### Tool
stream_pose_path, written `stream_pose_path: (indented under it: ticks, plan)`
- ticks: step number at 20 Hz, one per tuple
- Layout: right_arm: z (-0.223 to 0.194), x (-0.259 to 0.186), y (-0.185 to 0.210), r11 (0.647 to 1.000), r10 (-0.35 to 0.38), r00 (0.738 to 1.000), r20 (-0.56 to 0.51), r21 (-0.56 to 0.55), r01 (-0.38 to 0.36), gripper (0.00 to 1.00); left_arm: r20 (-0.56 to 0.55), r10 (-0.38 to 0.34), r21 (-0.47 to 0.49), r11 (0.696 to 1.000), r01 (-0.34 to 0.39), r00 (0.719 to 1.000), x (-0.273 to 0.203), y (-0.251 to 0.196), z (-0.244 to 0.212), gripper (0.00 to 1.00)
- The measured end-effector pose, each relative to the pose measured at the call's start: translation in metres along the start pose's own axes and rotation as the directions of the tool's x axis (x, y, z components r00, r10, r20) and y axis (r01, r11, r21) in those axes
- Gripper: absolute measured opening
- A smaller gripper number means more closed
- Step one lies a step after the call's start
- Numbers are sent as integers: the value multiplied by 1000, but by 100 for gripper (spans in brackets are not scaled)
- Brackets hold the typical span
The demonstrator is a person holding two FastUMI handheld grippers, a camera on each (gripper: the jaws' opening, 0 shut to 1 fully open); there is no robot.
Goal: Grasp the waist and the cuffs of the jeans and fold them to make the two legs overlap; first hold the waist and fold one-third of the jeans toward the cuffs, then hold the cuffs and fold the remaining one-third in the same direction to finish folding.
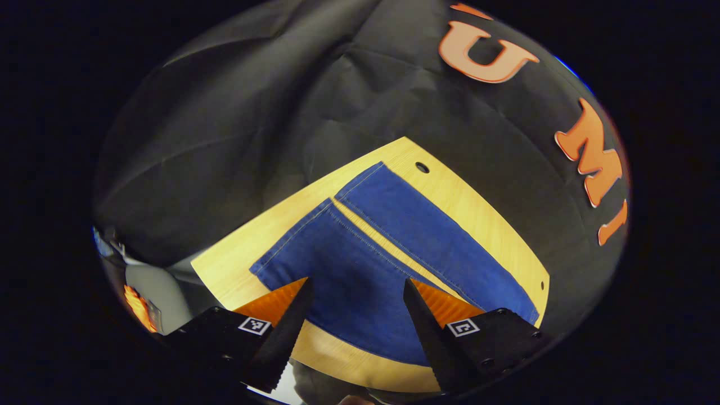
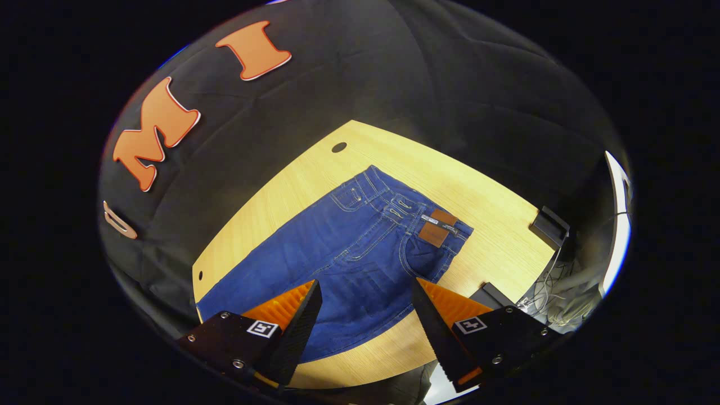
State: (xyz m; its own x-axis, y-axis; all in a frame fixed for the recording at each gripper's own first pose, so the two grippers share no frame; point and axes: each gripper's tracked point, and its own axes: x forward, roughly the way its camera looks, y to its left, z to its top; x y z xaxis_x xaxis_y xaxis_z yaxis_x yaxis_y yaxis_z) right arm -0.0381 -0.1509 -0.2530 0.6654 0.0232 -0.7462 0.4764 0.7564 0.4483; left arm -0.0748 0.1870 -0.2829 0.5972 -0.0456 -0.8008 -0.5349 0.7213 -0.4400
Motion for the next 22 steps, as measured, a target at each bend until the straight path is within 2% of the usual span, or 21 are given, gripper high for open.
stream_pose_path:
  ticks: [5, 10, 14, 16, 22]
  plan:
    - [-7, 14, -3, 997, 16, 997, -79, 70, -11, 98, -133, -18, -226, 974, -12, 991, 13, 32, -25, 98]
    - [-14, 25, -7, 992, 16, 991, -131, 124, 0, 98, -142, -35, -359, 933, -19, 989, 22, 49, -26, 96]
    - [-17, 36, -17, 982, 21, 987, -158, 190, 10, 98, -139, -38, -429, 903, -26, 990, 36, 73, -28, 98]
    - [-17, 41, -24, 977, 18, 986, -165, 213, 18, 98, -136, -40, -433, 901, -23, 990, 45, 80, -28, 98]
    - [-21, 58, -42, 948, 26, 984, -176, 318, 31, 98, -56, -121, -473, 878, 81, 991, 61, 65, -11, 95]
